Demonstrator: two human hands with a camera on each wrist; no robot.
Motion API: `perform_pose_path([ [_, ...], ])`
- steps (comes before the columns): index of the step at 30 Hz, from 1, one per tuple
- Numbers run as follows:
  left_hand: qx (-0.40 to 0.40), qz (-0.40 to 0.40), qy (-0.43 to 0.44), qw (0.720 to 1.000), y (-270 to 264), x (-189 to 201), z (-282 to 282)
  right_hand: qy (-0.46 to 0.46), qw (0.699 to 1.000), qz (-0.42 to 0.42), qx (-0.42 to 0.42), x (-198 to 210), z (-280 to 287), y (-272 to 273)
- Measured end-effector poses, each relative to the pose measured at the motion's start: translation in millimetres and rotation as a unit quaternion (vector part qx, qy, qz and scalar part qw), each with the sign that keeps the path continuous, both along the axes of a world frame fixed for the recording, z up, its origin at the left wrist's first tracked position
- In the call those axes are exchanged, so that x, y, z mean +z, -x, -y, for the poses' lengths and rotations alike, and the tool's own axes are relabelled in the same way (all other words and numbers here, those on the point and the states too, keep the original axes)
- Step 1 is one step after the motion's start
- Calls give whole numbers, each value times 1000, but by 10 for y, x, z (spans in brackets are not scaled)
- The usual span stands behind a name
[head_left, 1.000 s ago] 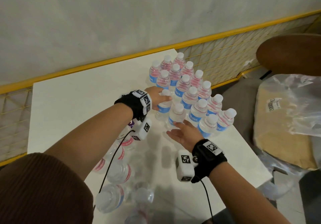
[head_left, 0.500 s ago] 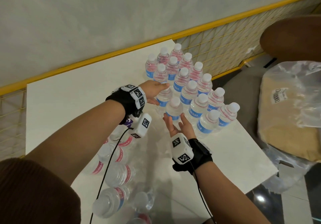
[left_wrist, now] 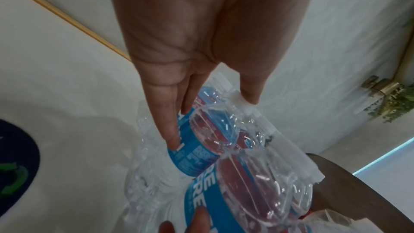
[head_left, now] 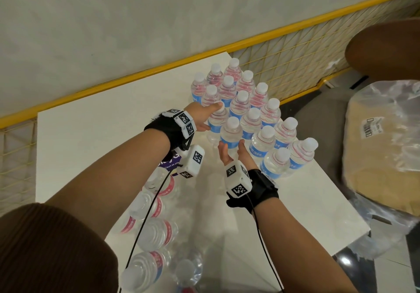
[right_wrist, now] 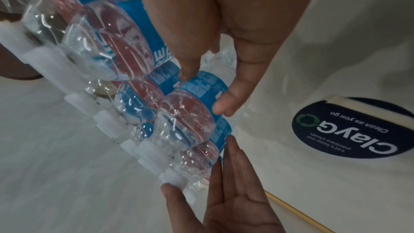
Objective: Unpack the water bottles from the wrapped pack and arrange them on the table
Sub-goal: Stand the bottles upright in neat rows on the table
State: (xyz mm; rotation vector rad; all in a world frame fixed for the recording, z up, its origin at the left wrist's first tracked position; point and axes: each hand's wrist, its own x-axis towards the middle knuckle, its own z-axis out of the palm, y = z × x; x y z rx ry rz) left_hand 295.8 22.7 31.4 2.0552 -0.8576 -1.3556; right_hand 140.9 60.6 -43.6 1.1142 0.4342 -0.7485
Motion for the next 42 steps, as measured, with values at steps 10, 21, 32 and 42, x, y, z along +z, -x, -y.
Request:
perform_pose_path([
  [10,7,-60,-27,998,-10,-5,-44,241,938,-192,156,85,-118,-20],
  [21,-71,59,-53,994,-42,105,-145,244,912,-220,246,138,-116,65],
  [32,-434,369,-139,810,-445,622,-1189,725,159,-350,572,887,-995,139],
  [42,-442,393,-129,796,-459,605,-1511,769,-149,-224,581,891,-1583,161],
])
